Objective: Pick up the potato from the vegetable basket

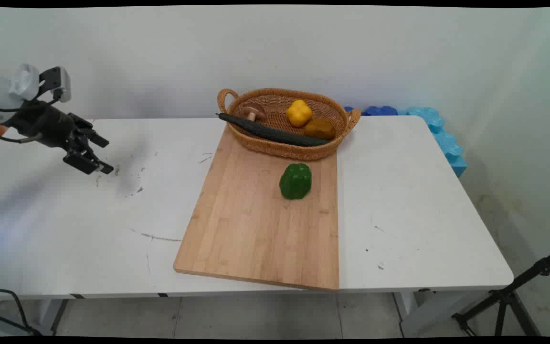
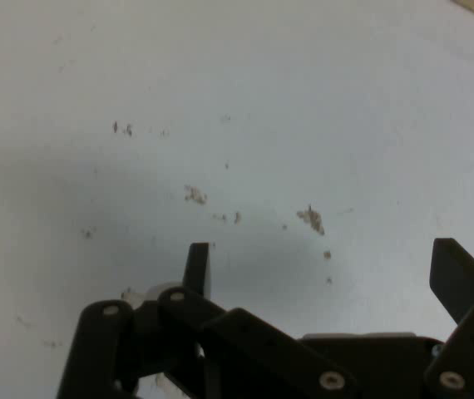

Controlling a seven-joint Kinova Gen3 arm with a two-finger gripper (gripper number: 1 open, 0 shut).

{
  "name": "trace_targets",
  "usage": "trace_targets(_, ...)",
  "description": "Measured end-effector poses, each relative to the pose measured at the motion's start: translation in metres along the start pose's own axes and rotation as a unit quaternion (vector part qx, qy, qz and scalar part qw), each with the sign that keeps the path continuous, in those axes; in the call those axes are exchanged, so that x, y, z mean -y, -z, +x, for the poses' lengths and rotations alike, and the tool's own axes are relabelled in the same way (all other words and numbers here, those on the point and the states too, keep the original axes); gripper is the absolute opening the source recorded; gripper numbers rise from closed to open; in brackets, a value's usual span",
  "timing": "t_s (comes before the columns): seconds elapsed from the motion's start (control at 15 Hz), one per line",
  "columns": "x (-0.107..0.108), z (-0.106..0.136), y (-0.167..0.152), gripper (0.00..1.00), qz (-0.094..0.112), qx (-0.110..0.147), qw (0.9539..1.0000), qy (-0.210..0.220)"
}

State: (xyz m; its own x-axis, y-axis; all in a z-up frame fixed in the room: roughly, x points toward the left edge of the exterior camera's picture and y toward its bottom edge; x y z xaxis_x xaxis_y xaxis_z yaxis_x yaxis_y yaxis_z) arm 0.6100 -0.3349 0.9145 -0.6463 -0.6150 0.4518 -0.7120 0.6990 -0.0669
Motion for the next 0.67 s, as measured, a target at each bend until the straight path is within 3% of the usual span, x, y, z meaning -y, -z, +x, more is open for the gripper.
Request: trace_targets(0.67, -0.007, 0.058, -0.021, 1.0, -0.012, 0.0, 0.9983, -0.057)
